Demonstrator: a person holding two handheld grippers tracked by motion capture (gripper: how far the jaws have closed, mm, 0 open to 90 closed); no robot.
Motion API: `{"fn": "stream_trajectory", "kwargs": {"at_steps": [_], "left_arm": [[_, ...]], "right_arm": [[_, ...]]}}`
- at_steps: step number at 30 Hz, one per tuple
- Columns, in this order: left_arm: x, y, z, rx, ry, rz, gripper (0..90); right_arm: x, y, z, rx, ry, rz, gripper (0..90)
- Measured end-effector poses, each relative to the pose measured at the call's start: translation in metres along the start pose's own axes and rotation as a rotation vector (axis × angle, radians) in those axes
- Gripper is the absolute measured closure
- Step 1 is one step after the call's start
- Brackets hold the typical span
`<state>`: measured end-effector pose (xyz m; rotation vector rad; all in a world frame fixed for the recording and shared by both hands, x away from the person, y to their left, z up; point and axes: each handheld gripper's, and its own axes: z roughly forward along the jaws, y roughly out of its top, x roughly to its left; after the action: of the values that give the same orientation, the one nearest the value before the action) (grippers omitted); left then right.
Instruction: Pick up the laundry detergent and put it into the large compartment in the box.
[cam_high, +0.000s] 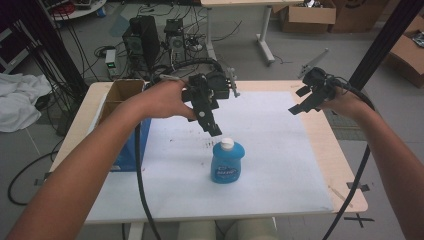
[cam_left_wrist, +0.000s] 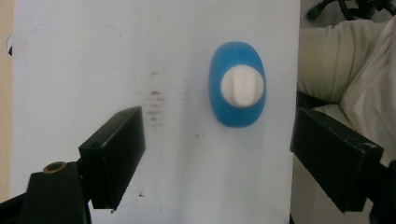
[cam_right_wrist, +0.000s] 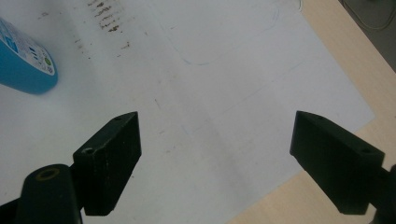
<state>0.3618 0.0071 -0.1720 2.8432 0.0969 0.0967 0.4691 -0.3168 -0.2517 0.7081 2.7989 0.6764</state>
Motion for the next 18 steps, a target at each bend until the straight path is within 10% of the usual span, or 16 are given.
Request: {"fn": "stream_trajectory", "kwargs": {"at_steps": [18], "left_arm": [[-0.015, 0.006, 0.02, 0.005, -0.005, 0.001, 18.7]], "right_arm": [[0.003, 0.0, 0.005, -0.004, 0.01, 0.002, 16.4]]}}
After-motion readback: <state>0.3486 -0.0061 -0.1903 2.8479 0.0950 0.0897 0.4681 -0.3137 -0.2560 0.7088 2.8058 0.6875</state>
